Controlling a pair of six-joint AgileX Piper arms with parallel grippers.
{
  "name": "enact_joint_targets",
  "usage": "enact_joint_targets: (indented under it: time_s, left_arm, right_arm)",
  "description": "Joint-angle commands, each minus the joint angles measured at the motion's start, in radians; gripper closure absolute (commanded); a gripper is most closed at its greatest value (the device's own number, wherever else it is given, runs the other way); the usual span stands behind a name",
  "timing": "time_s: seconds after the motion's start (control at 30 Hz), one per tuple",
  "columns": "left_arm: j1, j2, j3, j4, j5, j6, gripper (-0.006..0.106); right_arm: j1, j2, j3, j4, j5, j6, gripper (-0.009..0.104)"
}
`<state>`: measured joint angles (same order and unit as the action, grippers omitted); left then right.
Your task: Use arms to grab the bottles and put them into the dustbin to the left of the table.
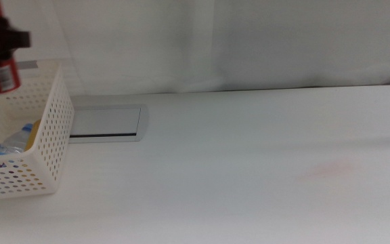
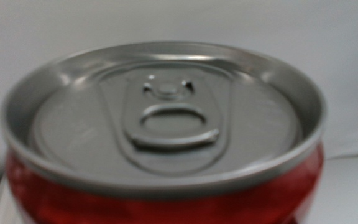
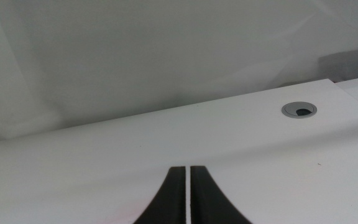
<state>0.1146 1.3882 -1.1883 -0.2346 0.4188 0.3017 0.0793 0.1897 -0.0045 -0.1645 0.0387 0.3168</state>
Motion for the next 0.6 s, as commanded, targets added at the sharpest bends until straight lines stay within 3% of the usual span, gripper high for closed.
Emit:
enact_joint_targets:
  time_s: [0.0,0.2,0.57]
  left_arm:
    - [0.060,0.026,-0.015,-0.008,0.038,-0.050,0.103]
    - [0.126,0.135,-0.015,-0.008,0.069,-0.075,0.103]
    - [0.128,0.349,-0.015,0.002,0.001,-0.078,0.103]
  right_arm:
    - [-0.008,0.002,0.037,-0.009,-0.018,-0.003,0.098]
    - [-0.008,0.002,0.037,-0.009,-0.022,-0.003,0.098]
    - [-0.008,0.002,0.037,-0.009,-0.022,-0.003,0.098]
